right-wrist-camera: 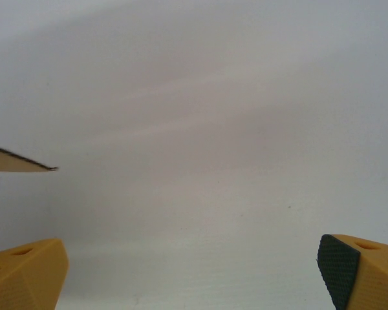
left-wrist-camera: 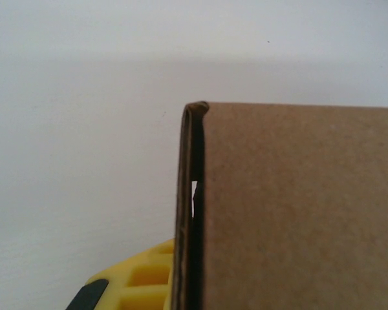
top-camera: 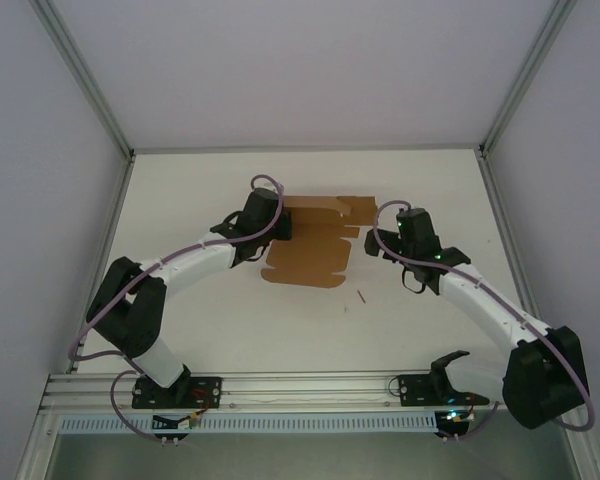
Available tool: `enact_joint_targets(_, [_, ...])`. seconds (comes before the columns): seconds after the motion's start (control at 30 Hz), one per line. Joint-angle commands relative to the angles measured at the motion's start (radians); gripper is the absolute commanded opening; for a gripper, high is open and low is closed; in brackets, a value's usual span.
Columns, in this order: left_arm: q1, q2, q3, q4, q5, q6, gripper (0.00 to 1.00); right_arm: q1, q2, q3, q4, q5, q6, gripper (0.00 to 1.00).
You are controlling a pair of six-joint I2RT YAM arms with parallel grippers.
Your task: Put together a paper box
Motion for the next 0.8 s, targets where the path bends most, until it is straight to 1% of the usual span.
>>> enact_joint_targets(0.0, [0.005, -0.039, 0.011, 0.026, 0.041, 0.016, 0.0, 0.0, 0.039, 0.046, 0.051, -0.059, -0.022, 1.0])
enact_joint_targets(0.13, [0.006, -0.036, 0.014, 0.023, 0.036, 0.012, 0.0, -0.001, 0.104, 0.099, 0.066, -0.077, -0.04, 1.0])
enact_joint_targets(0.43, [0.006, 0.002, 0.034, 0.029, 0.056, 0.014, 0.0, 0.0, 0.152, 0.124, 0.159, -0.241, -0.036, 1.0])
enact_joint_targets(0.63, [0.006, 0.002, 0.035, 0.037, 0.089, -0.002, 0.0, 0.012, 0.208, 0.131, 0.213, -0.25, -0.023, 1.0])
enact_joint_targets(0.7, [0.005, 0.003, 0.043, 0.032, 0.087, -0.023, 0.0, 0.032, 0.231, 0.139, 0.235, -0.232, -0.023, 1.0])
enact_joint_targets(0.77, [0.006, 0.007, 0.052, 0.024, 0.091, -0.042, 0.0, 0.059, 0.244, 0.142, 0.259, -0.183, -0.023, 1.0])
